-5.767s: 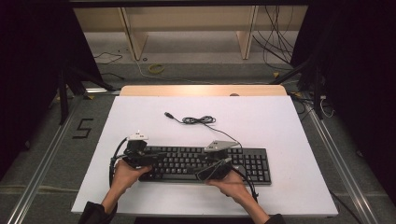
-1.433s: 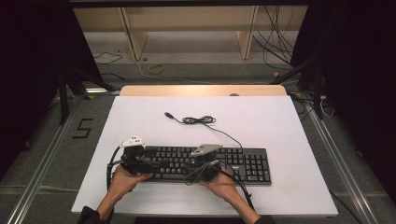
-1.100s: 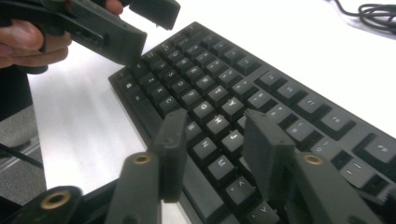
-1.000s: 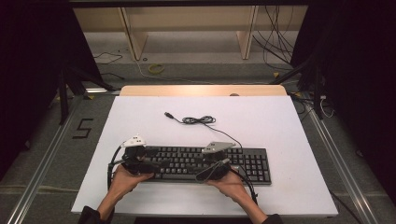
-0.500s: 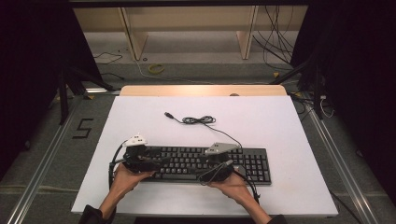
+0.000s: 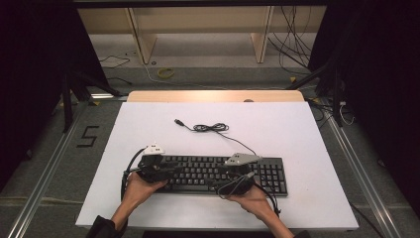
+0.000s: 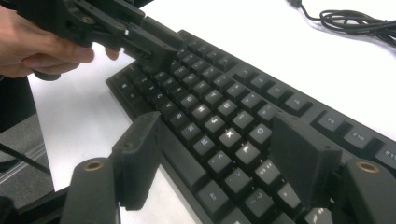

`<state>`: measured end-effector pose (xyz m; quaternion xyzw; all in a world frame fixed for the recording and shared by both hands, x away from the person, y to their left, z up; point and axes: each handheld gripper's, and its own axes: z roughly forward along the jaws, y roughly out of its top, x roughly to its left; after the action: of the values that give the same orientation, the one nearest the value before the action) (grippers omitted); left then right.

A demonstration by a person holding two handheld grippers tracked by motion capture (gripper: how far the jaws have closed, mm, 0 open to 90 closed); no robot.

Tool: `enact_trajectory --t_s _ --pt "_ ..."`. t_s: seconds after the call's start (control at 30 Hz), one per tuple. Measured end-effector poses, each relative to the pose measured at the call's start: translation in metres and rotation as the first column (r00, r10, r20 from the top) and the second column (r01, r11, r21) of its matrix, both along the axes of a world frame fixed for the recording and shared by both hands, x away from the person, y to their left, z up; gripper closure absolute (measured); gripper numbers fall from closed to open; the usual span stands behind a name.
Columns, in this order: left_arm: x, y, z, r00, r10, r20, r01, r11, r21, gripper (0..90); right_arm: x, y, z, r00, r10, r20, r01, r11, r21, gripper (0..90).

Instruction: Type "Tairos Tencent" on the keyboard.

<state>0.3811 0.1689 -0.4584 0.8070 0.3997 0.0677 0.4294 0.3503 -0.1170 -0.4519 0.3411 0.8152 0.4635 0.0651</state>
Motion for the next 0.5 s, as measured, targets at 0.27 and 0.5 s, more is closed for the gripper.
enact_trajectory --t_s 0.27,0.5 --pt "0.006 -0.010 -0.008 0.9999 -0.003 -0.011 0.004 0.9989 0.046 86.2 -0.005 -0.010 0.000 0.9999 -0.010 0.011 0.010 1.000 0.008 33.8" --pt "0.010 -0.019 -0.012 0.9998 -0.001 -0.020 0.002 0.9983 0.059 89.3 -0.009 -0.015 0.001 0.9997 -0.016 0.018 0.015 1.000 0.017 32.1"
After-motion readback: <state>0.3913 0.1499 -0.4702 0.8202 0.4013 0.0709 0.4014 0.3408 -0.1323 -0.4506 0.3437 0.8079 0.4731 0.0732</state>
